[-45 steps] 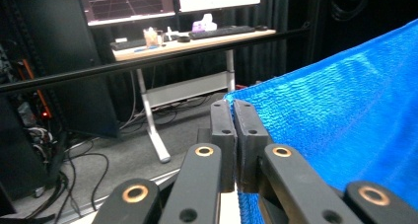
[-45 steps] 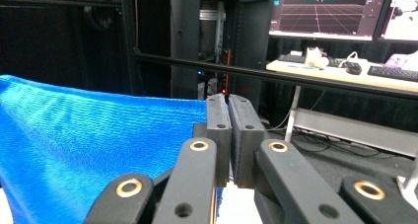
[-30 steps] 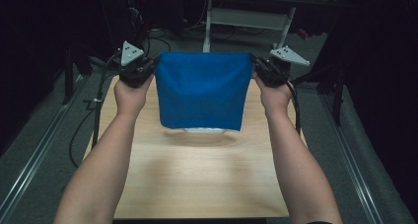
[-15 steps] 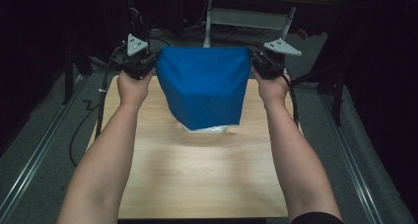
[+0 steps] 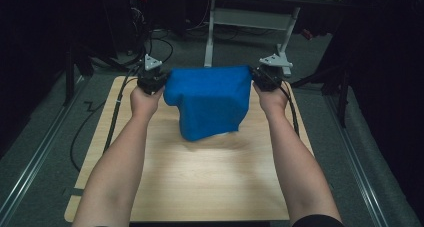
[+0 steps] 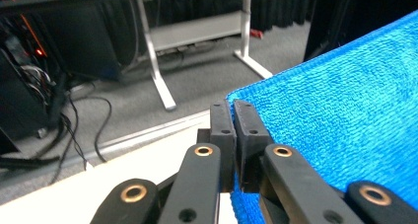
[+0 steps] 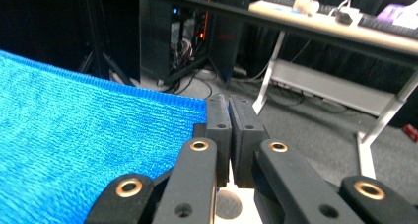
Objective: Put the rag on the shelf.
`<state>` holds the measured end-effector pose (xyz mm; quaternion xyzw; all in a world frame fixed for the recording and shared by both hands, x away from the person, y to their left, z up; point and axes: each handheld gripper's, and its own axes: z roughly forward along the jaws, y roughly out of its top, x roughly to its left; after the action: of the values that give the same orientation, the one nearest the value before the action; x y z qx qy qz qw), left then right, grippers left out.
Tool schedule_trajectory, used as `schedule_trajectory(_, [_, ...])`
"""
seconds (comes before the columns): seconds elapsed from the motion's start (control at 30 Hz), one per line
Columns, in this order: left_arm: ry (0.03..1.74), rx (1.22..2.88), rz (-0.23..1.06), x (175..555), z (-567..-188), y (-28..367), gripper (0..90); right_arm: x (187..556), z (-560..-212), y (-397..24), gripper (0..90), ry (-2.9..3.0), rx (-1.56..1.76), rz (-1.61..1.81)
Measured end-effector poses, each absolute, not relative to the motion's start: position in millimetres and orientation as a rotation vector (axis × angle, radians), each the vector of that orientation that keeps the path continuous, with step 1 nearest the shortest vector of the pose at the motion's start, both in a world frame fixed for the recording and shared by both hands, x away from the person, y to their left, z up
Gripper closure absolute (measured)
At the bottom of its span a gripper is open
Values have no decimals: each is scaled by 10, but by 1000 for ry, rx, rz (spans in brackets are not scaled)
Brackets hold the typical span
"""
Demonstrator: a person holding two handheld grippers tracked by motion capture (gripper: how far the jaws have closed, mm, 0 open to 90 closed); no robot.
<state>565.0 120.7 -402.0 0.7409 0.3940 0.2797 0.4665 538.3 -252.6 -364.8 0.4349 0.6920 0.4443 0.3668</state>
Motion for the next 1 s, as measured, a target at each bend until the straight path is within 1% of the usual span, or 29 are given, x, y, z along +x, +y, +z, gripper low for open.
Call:
schedule_trajectory(0.2, [985,1850,629,5598,-4276,1229,882,5366,-3910,-2526,886,1819,1165,1130])
schedule_trajectory(0.27, [990,1882,605,5590,-4336,1221,881,5355,-3985,-2518,886,1834,1168,1124])
schedule_trajectory(0.53, [991,1894,556,5487,-4525,1198,881,5280,-4243,-2499,886,1868,1206,1120])
schedule_trajectory(1.0, [1004,1932,463,5406,-4761,1106,881,5165,-4520,-2541,886,1903,1257,1106])
